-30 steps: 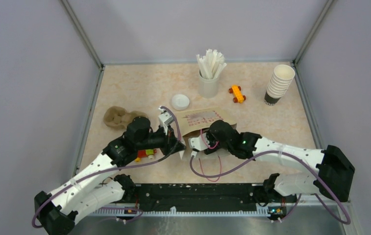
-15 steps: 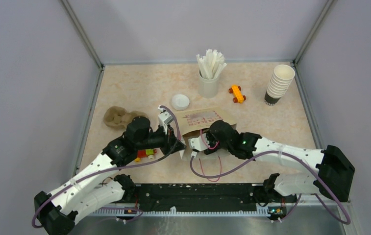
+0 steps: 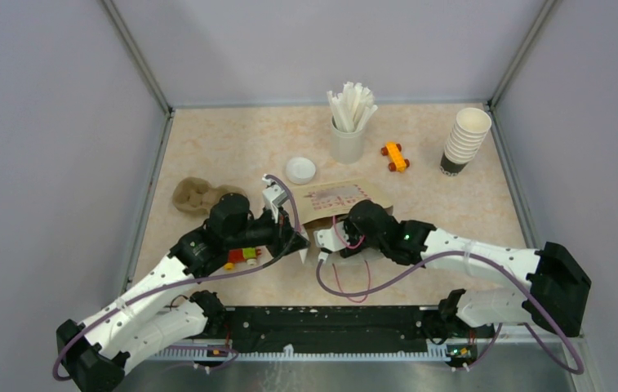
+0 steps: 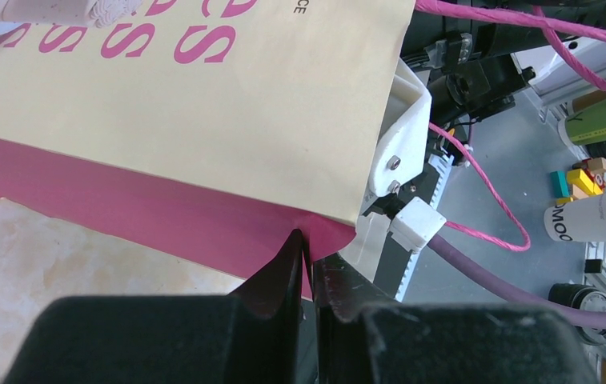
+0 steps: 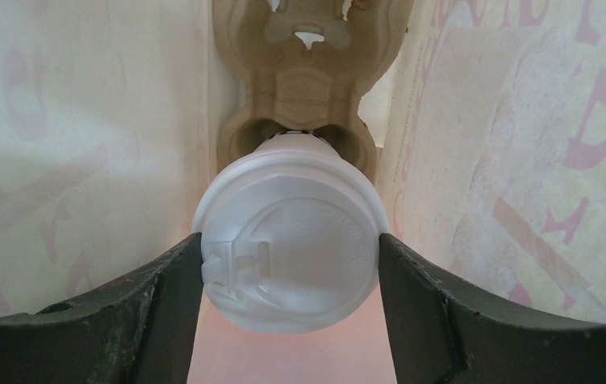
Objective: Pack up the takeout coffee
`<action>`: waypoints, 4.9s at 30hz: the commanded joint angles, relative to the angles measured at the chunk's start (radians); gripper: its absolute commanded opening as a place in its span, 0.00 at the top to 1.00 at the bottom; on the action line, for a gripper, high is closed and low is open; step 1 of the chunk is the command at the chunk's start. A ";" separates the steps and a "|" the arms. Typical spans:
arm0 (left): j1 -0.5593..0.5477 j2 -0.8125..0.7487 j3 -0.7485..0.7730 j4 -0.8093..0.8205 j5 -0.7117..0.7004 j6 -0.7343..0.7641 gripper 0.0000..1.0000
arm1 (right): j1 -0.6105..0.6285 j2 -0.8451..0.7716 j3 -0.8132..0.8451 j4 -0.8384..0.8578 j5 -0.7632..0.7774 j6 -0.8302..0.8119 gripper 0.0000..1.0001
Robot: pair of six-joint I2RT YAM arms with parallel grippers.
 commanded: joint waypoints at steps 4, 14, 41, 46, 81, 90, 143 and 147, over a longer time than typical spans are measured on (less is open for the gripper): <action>0.000 -0.009 0.055 0.052 0.002 -0.017 0.87 | -0.015 -0.026 0.063 -0.108 -0.069 0.046 0.39; -0.001 -0.007 0.051 0.058 0.000 -0.018 0.87 | -0.014 -0.048 0.111 -0.166 -0.093 0.048 0.32; 0.000 0.003 0.070 0.044 0.001 -0.023 0.88 | -0.013 -0.071 0.198 -0.311 -0.130 0.080 0.21; -0.001 0.010 0.073 0.043 0.002 -0.022 0.88 | -0.012 -0.073 0.205 -0.339 -0.127 0.092 0.18; 0.000 0.008 0.064 0.058 0.014 -0.051 0.88 | -0.013 -0.111 0.235 -0.400 -0.283 0.183 0.66; -0.001 0.008 0.059 0.065 0.023 -0.055 0.88 | -0.013 -0.074 0.156 -0.252 -0.210 0.147 0.75; 0.000 -0.019 0.058 0.043 -0.023 -0.069 0.88 | -0.056 -0.121 0.087 -0.133 -0.073 0.286 0.79; -0.001 -0.014 0.062 0.043 -0.021 -0.065 0.88 | -0.056 -0.132 0.110 -0.154 -0.099 0.295 0.79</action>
